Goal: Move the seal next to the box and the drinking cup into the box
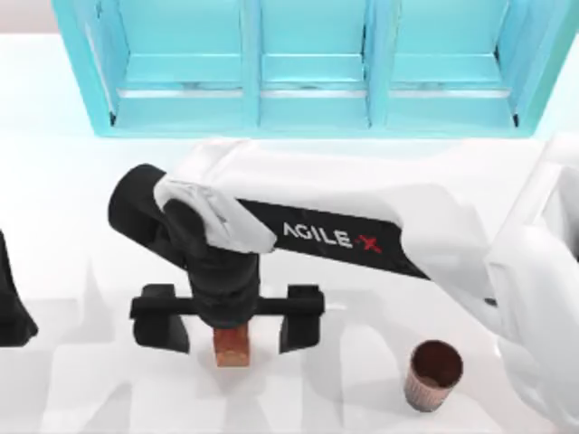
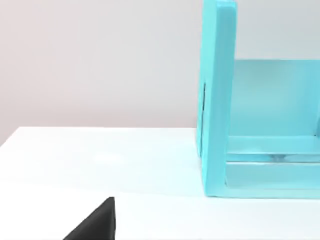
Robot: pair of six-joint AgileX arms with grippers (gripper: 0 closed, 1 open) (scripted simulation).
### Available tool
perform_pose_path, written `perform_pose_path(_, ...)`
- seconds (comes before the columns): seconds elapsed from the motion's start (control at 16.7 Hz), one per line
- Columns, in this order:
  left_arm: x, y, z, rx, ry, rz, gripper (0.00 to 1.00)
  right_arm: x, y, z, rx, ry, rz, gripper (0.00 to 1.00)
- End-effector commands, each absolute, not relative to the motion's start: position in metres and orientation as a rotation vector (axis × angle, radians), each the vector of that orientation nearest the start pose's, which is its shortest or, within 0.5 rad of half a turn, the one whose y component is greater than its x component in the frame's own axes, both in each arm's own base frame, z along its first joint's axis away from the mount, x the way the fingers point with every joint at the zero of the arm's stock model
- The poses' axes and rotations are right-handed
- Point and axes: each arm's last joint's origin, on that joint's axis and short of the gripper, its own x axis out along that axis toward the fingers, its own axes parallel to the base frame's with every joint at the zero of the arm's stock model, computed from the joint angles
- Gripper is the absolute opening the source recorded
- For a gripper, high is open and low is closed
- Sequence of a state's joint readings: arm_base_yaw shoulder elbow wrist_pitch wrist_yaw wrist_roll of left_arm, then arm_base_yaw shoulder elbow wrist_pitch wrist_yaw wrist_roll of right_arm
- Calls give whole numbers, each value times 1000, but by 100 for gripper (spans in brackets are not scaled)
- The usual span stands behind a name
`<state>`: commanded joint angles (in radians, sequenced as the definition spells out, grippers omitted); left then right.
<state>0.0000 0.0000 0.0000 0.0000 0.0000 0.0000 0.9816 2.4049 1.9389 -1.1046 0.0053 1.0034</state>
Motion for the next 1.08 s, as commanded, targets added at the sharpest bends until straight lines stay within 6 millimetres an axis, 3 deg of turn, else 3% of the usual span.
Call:
perform_pose_path(0.12,106,-1,160,0,0,0,100,255,391,122,8,1571,-8,100)
perform_pose_path(0.9,106,-1,160,0,0,0,100,255,391,122,8,1571,-8,2)
perform_pose_path(1.08,106,-1,160,0,0,0,100,255,391,122,8,1571,-8,0)
